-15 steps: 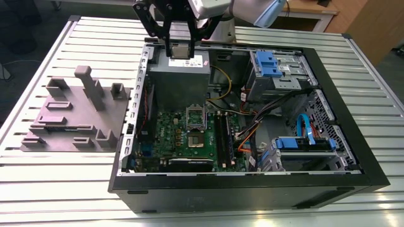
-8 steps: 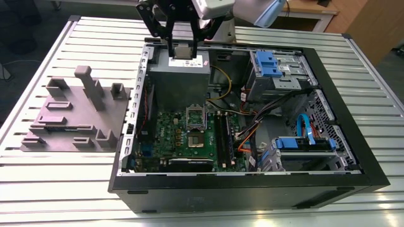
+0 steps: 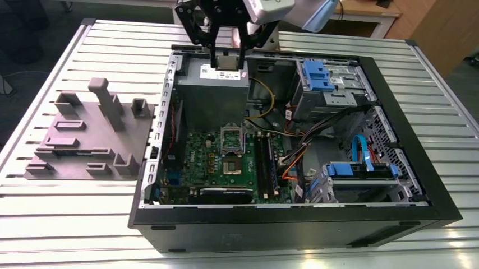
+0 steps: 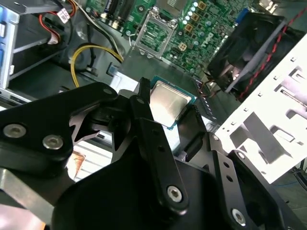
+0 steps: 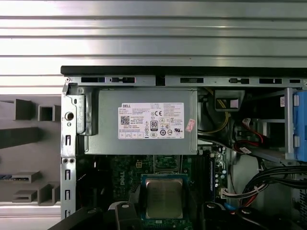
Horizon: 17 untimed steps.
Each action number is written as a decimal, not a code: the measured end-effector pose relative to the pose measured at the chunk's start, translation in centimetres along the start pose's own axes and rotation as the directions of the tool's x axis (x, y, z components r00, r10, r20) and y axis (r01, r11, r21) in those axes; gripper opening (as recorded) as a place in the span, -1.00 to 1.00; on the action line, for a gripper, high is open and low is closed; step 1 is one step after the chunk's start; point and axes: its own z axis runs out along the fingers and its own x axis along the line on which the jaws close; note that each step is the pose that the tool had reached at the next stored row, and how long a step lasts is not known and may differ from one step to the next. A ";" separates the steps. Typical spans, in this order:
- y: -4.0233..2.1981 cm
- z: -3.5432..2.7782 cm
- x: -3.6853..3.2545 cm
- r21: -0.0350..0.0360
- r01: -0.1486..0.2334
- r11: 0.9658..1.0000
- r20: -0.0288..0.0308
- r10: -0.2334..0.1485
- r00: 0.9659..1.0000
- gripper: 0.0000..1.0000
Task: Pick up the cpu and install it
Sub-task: 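Pick up the cpu and move it towards the insertion slot, then place the cpu into insertion slot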
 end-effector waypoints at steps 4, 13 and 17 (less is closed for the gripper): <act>-0.05 0.01 -0.41 0.000 0.000 1.000 0.000 0.000 1.000 -0.06; -0.33 0.16 -0.43 0.000 0.000 1.000 0.000 0.000 1.000 -0.06; -0.33 0.16 -0.43 0.000 0.000 1.000 0.000 0.000 1.000 -0.06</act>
